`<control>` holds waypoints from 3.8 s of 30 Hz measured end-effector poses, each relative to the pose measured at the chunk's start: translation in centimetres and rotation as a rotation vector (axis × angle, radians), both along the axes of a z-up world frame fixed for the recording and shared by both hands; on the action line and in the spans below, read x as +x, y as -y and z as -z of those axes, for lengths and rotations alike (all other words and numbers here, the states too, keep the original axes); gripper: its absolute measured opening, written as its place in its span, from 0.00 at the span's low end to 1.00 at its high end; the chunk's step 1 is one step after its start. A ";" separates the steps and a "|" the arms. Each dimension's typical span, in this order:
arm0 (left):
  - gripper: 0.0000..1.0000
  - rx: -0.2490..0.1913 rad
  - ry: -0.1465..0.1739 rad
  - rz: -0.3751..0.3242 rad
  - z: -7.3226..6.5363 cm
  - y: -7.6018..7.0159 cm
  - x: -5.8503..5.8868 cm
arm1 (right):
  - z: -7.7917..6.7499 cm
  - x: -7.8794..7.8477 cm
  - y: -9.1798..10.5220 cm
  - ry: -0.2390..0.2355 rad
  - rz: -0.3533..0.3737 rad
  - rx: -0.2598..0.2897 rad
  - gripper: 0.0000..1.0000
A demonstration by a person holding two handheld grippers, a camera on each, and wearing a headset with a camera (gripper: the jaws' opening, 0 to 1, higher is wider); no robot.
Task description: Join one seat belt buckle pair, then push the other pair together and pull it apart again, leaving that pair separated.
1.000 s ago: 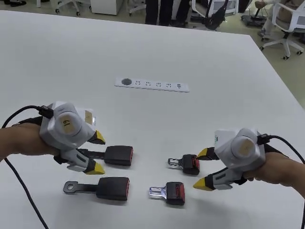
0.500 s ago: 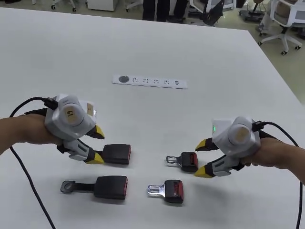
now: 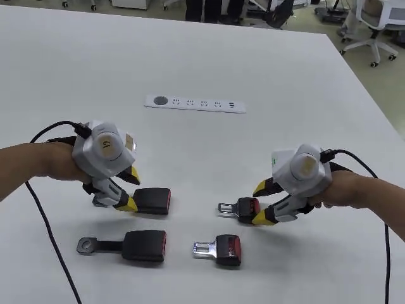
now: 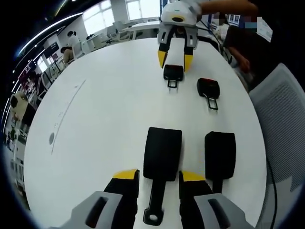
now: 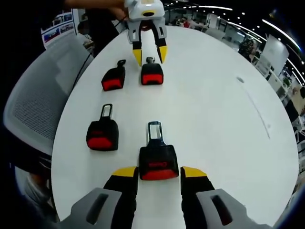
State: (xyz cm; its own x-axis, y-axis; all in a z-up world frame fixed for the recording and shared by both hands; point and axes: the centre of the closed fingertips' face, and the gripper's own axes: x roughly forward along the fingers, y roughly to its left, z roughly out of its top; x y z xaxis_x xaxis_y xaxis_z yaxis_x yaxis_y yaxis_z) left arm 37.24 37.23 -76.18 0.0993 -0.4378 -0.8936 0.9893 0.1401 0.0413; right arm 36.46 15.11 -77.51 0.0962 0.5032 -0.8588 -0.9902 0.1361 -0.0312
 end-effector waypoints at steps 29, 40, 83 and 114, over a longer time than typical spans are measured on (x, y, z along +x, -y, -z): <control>0.31 0.031 -0.049 0.020 2.0 0.1 -0.2 | 0.8 -0.3 -0.1 -0.021 -0.017 -0.024 0.30; 0.31 0.037 -0.054 0.018 2.0 0.1 -0.2 | 0.9 0.1 -0.4 -0.012 -0.008 -0.024 0.30; 0.31 0.070 -0.067 0.012 2.2 0.0 -0.2 | 0.2 0.7 -5.8 0.006 -0.045 0.010 0.30; 0.31 0.063 -0.071 -0.003 1.7 0.4 -0.7 | 0.3 0.7 -9.5 0.017 -0.085 0.019 0.30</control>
State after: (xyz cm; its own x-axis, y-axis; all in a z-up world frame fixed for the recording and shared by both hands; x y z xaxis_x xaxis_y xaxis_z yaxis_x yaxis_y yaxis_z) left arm 36.56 36.79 -77.91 0.0356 -0.3801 -0.9243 0.9896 0.1426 -0.0205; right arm 37.18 24.63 -77.80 0.0668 0.5260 -0.8478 -0.9976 0.0526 -0.0459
